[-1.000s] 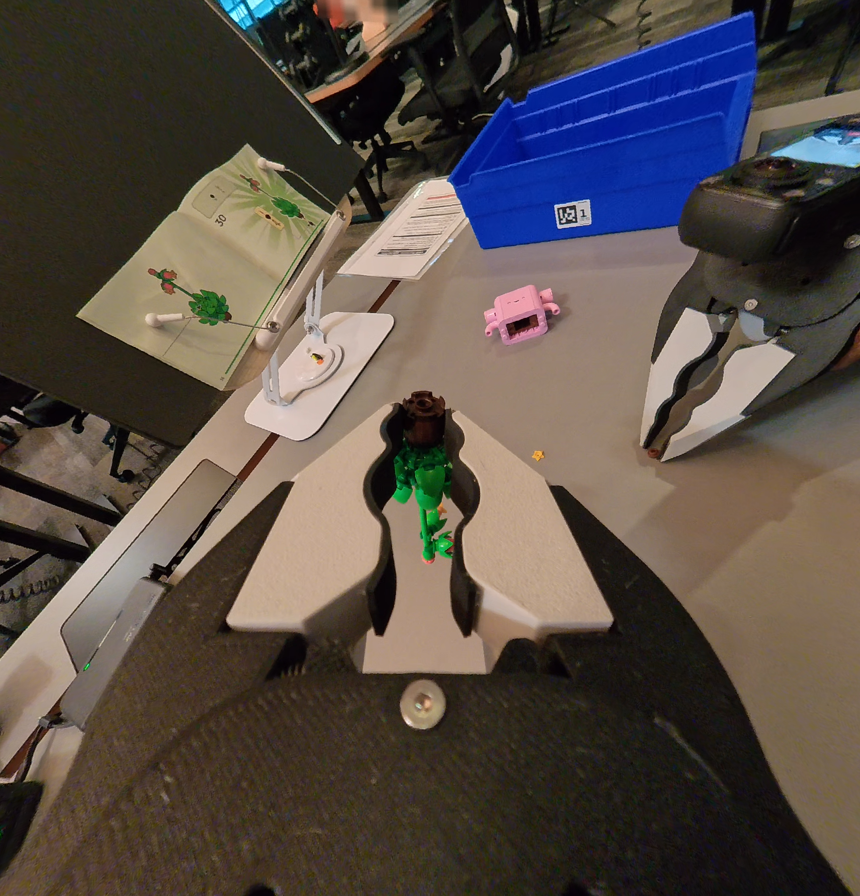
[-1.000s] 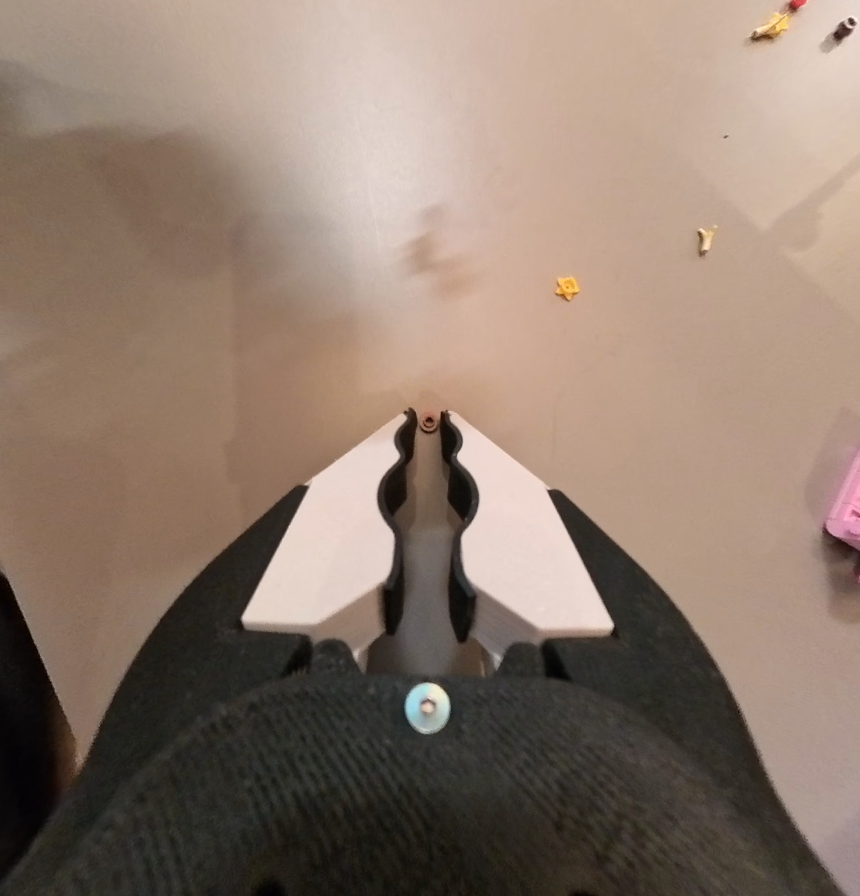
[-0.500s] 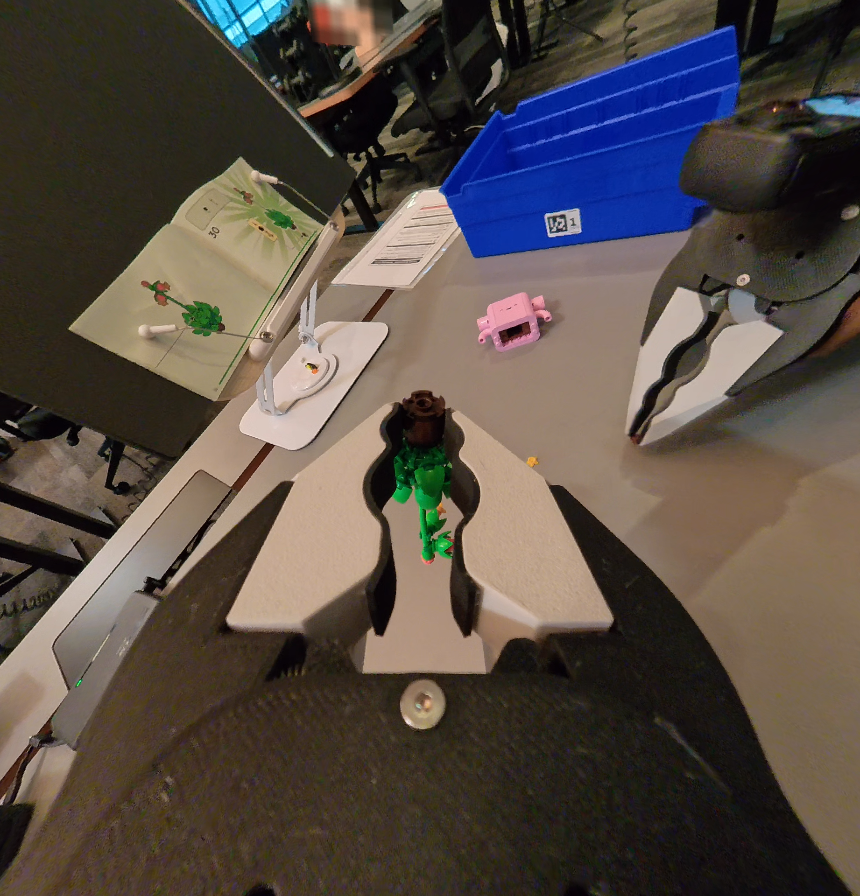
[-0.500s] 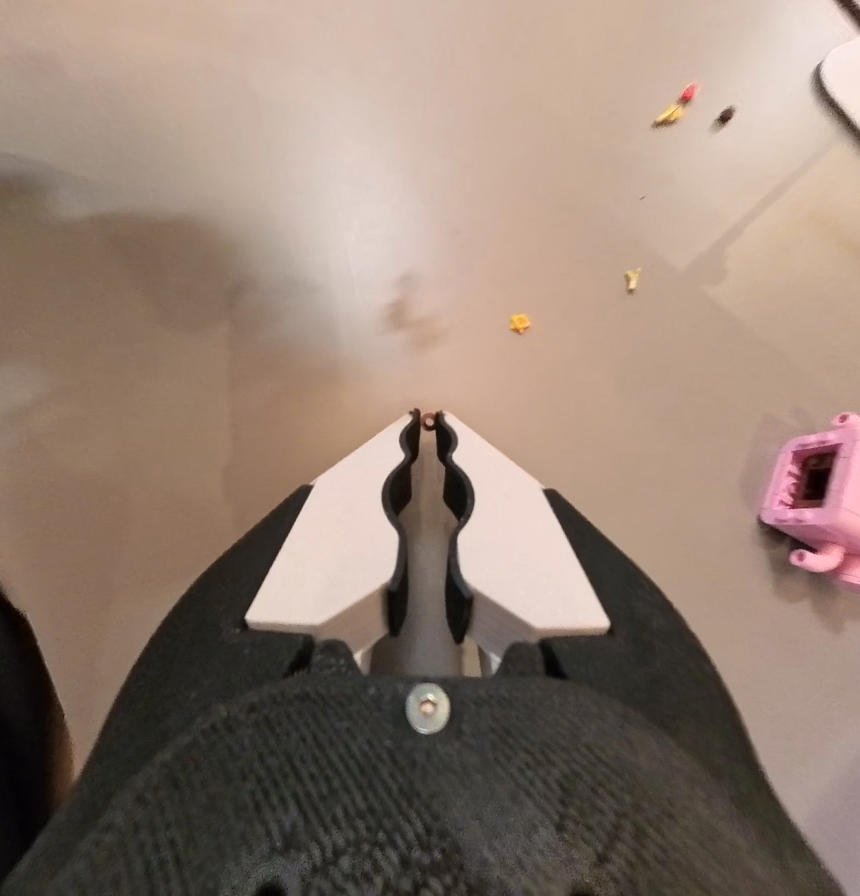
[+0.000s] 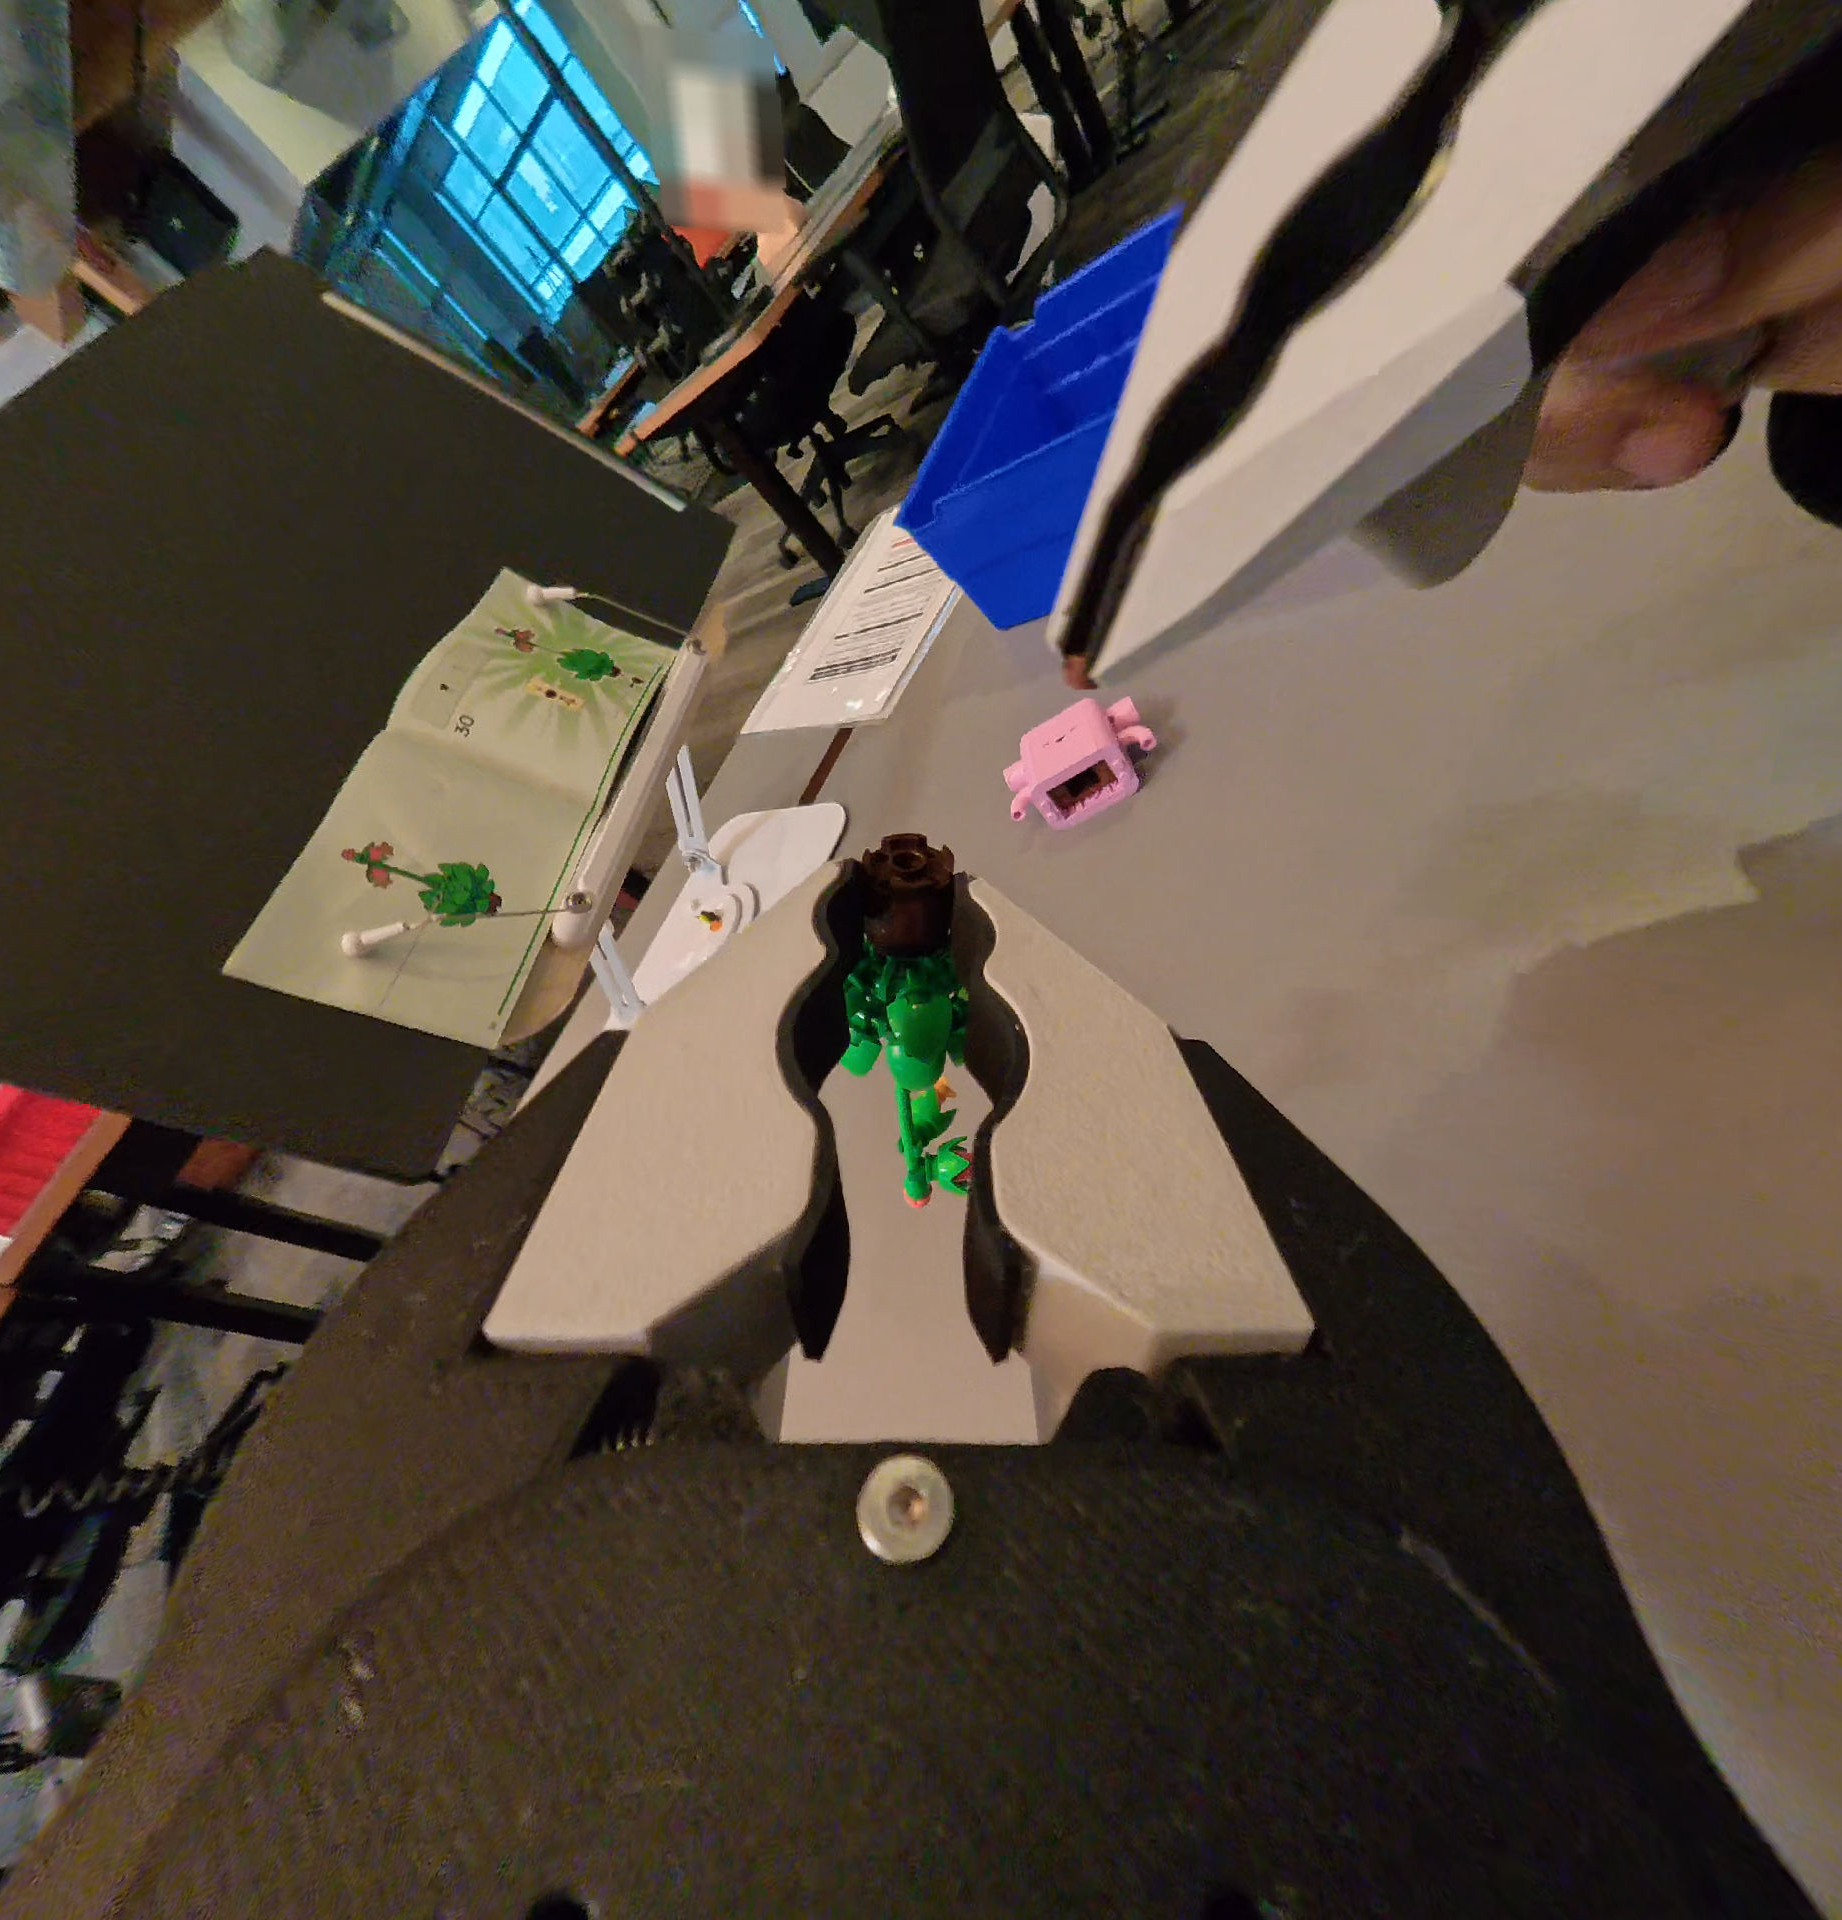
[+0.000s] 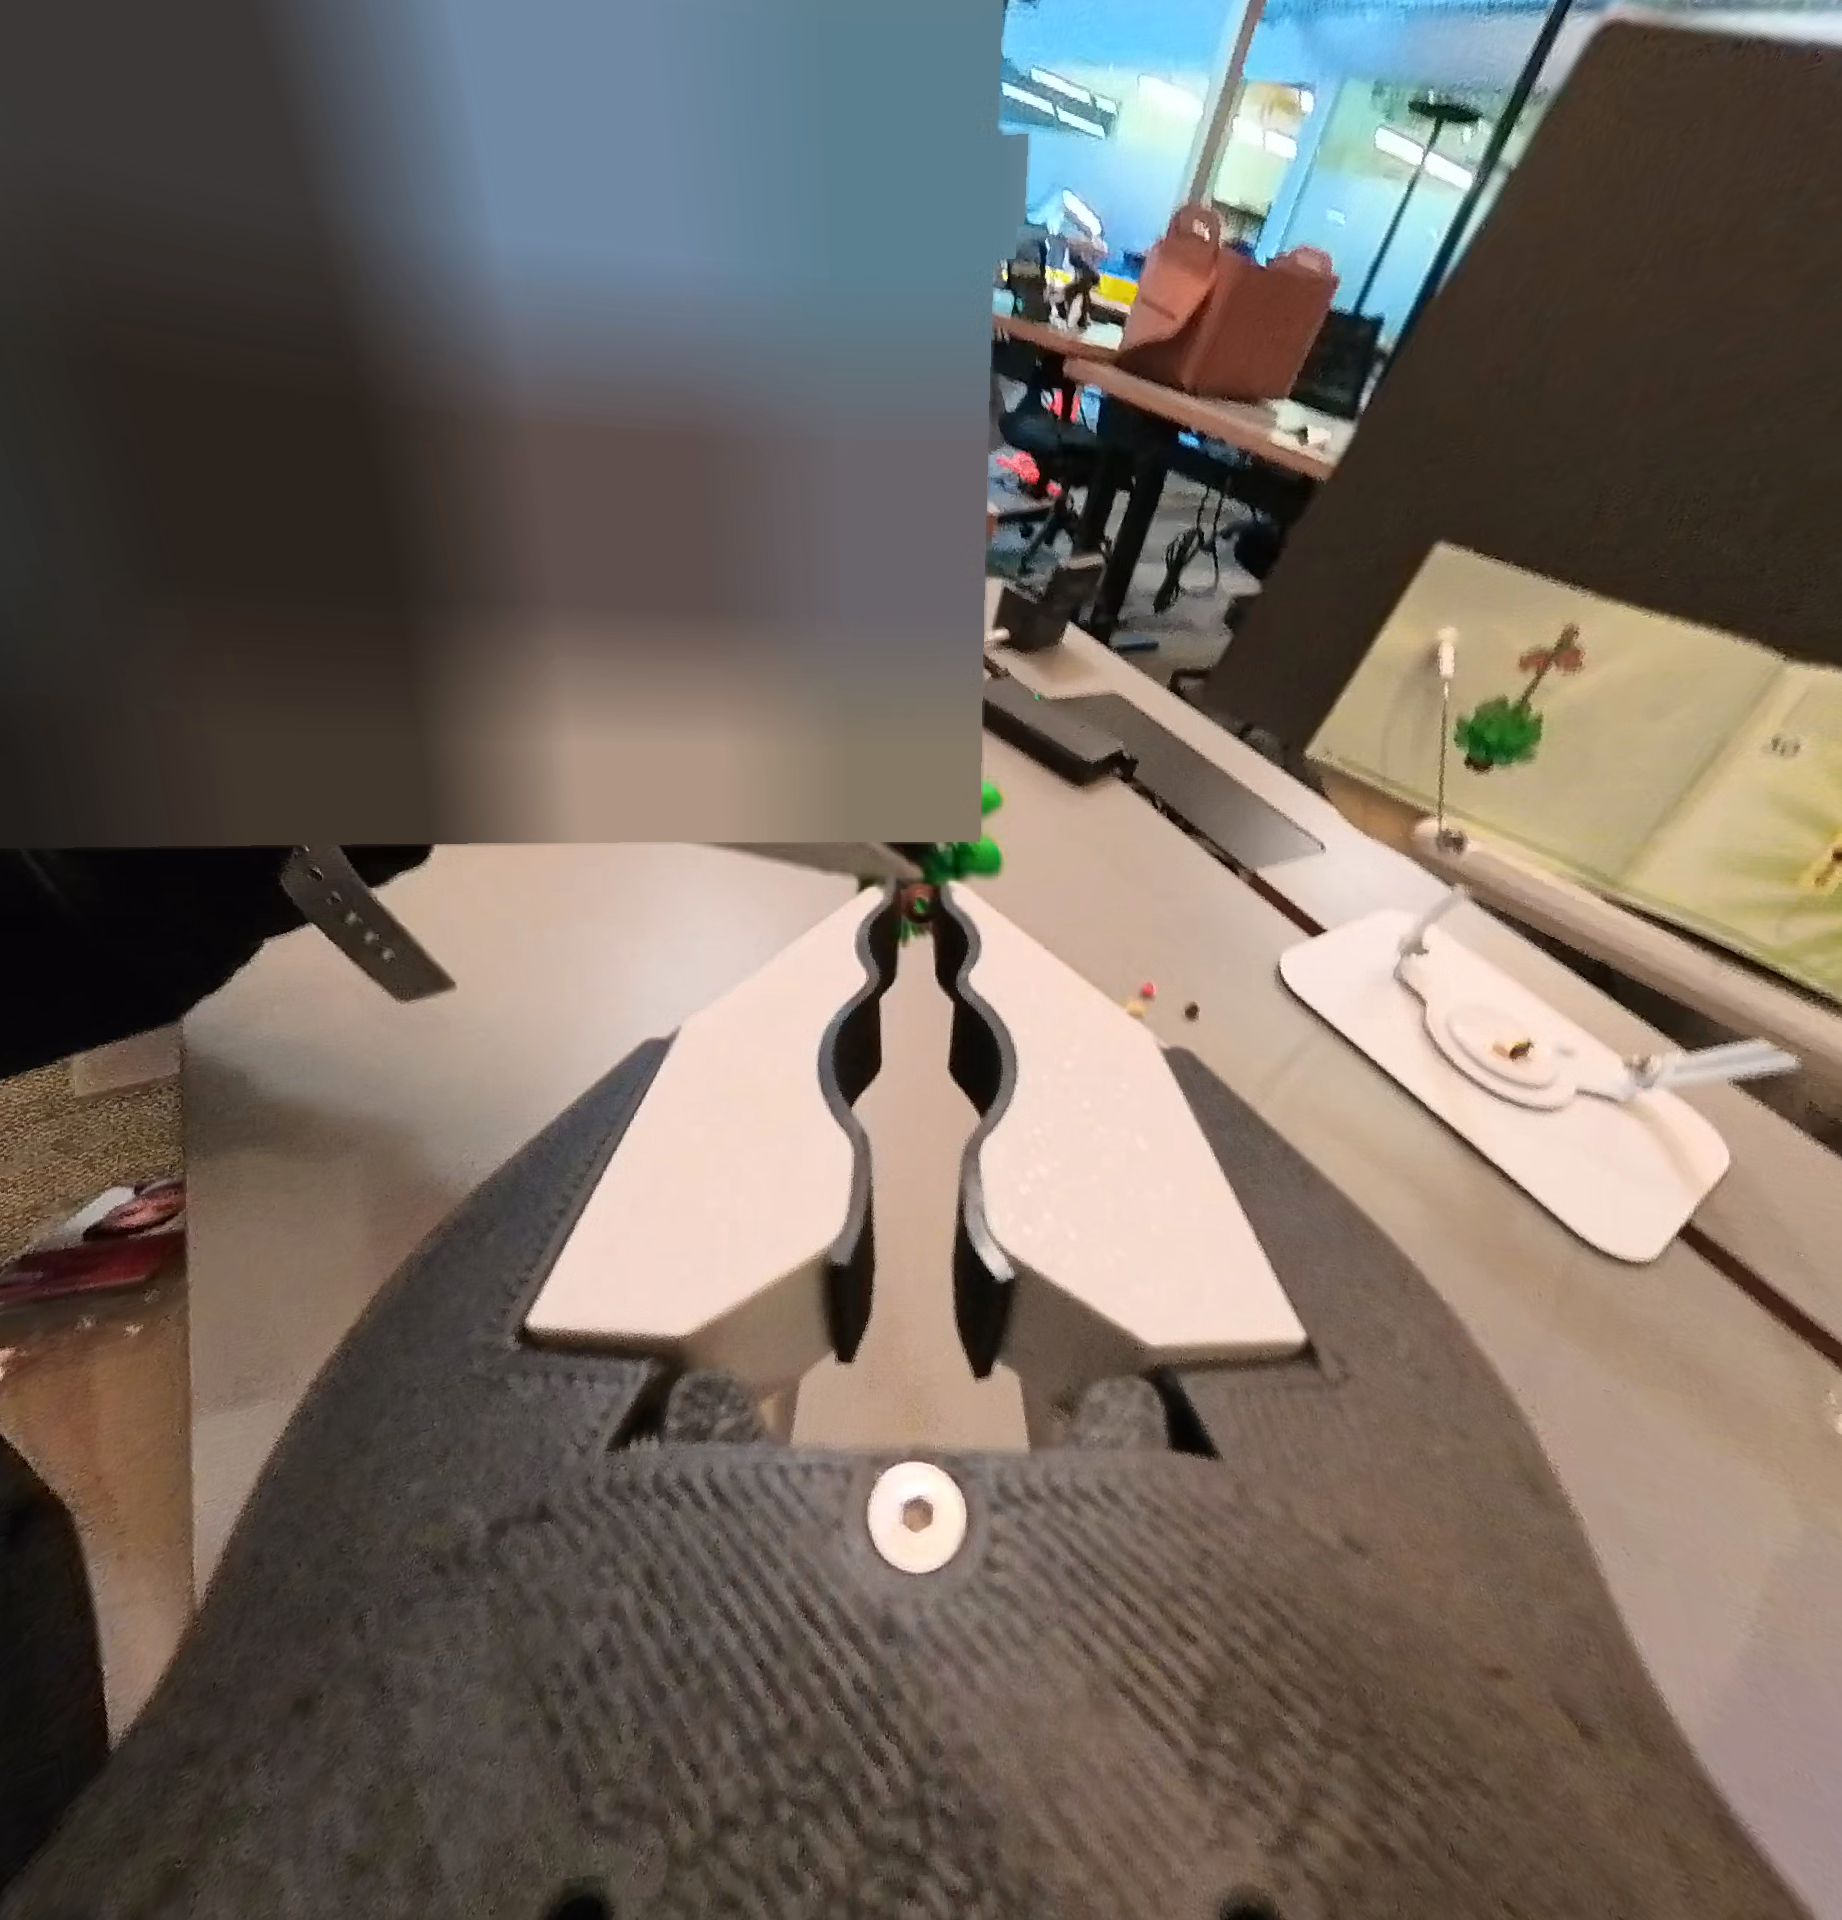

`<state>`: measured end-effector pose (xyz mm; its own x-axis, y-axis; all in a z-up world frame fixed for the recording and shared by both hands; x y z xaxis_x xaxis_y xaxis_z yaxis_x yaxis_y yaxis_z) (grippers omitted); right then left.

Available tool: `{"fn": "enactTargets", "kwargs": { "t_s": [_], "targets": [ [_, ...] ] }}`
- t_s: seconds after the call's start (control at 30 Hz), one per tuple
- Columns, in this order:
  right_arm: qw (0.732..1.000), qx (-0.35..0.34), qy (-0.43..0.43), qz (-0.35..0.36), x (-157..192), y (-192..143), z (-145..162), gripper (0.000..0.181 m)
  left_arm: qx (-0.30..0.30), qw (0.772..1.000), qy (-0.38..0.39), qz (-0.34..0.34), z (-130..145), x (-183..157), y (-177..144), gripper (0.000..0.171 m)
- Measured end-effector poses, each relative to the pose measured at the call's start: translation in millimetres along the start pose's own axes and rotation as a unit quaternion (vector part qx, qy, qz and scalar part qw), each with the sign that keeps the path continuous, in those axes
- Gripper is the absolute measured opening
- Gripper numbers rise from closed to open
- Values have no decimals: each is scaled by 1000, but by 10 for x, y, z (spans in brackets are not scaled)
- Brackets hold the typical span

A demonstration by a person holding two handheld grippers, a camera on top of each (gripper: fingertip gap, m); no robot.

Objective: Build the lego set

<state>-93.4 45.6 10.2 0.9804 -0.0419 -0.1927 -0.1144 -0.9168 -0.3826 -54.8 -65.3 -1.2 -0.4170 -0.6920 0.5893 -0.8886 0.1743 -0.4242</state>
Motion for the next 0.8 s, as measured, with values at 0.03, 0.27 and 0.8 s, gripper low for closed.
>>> {"fn": "enactTargets", "kwargs": {
  "t_s": [0.03,0.27,0.8],
  "targets": [
    [1000,-9,-6,-1,24,-4,-45,4,2,1000,11,-5,-32,-30,2,14],
    [1000,-23,-15,2,85,-20,-130,3,-8,998,57,-22,-249,-204,-25,14],
    [998,6,-50,35,96,-124,-123,4,-34,998,55,-22,-367,-277,-67,14]
  ]
}}
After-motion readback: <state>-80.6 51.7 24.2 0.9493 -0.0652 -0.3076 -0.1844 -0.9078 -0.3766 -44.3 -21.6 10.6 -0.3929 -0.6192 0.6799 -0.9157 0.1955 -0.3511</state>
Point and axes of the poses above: each gripper's, where its closed fingertips meet, y out along the fingers, z out of its underside, x = y × z across the jaws, the point moved 6 cm from there along -y, back along the fingers, and after that the axes turned 13 degrees about x, right-handed, at the moved point
